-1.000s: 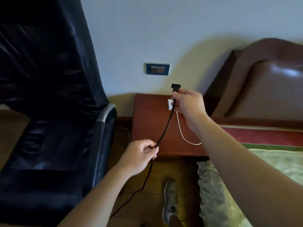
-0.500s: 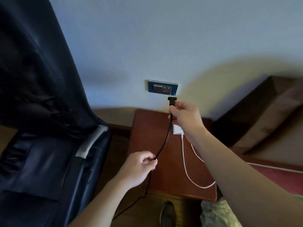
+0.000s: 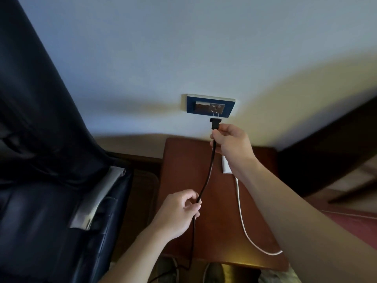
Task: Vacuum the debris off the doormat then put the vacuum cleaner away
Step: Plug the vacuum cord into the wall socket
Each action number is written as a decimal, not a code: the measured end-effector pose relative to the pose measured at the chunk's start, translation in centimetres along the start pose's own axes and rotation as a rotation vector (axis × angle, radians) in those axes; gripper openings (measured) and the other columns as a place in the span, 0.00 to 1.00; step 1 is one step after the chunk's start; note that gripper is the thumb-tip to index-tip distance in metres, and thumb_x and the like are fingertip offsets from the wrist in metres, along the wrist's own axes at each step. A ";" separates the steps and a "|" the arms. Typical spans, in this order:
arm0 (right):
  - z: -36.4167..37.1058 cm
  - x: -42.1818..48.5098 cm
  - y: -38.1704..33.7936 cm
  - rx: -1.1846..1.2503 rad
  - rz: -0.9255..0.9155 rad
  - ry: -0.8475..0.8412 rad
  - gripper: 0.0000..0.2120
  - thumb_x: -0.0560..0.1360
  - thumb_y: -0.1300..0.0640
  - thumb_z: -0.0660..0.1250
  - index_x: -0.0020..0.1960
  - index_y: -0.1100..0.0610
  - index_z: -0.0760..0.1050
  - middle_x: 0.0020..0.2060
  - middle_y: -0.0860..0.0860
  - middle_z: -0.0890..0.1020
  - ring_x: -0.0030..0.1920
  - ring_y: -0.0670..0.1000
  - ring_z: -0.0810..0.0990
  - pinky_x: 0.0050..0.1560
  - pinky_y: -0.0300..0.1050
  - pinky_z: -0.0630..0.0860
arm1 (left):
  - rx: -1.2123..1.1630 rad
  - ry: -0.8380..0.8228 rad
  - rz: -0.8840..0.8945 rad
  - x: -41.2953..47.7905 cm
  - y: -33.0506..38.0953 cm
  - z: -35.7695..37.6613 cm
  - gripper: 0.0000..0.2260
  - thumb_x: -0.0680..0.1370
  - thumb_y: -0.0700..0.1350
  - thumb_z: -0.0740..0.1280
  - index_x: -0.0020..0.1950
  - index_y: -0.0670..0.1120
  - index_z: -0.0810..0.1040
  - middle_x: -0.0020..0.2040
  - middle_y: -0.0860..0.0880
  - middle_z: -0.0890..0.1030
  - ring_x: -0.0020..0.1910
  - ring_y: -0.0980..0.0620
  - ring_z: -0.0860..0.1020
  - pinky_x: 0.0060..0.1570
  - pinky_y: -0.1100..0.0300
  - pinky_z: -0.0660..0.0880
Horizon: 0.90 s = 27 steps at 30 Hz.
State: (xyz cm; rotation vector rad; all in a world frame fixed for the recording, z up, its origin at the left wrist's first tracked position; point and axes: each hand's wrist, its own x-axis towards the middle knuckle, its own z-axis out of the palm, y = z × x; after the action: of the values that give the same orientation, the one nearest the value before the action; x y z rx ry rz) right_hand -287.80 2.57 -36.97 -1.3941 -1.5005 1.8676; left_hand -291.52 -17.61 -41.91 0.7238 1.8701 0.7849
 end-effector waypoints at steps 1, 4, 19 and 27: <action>0.2 0.5 0.2 -0.006 -0.008 0.012 0.04 0.81 0.62 0.67 0.51 0.54 0.77 0.40 0.49 0.81 0.39 0.49 0.79 0.50 0.49 0.78 | -0.004 -0.005 0.001 0.4 -0.1 -0.2 0.08 0.82 0.46 0.66 0.45 0.55 0.80 0.38 0.51 0.85 0.39 0.50 0.84 0.40 0.51 0.80; 0.6 1.8 0.6 -0.036 -0.034 0.052 0.05 0.80 0.61 0.68 0.49 0.51 0.78 0.41 0.49 0.82 0.44 0.51 0.80 0.55 0.53 0.79 | -0.020 -0.030 0.012 1.6 -0.2 -0.5 0.08 0.82 0.47 0.65 0.45 0.56 0.80 0.39 0.51 0.86 0.40 0.45 0.84 0.40 0.47 0.81; 1.1 2.3 0.4 0.086 -0.074 0.102 0.08 0.80 0.66 0.66 0.46 0.54 0.78 0.35 0.51 0.79 0.33 0.48 0.77 0.44 0.47 0.77 | -0.069 -0.107 0.009 2.9 0.1 -1.4 0.06 0.82 0.49 0.66 0.47 0.56 0.80 0.40 0.51 0.86 0.43 0.42 0.85 0.45 0.39 0.80; 1.2 2.4 -0.4 0.203 -0.007 0.091 0.04 0.80 0.64 0.67 0.48 0.58 0.79 0.37 0.53 0.78 0.34 0.48 0.77 0.37 0.41 0.76 | -0.076 -0.106 0.026 2.6 0.7 -1.7 0.06 0.83 0.50 0.65 0.49 0.54 0.80 0.39 0.51 0.86 0.42 0.46 0.85 0.44 0.41 0.81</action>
State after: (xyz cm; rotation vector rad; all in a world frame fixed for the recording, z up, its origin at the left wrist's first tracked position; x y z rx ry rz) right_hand -289.95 3.94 -37.77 -1.3570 -1.2335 1.8666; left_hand -293.94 -15.53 -42.19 0.7288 1.7306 0.8138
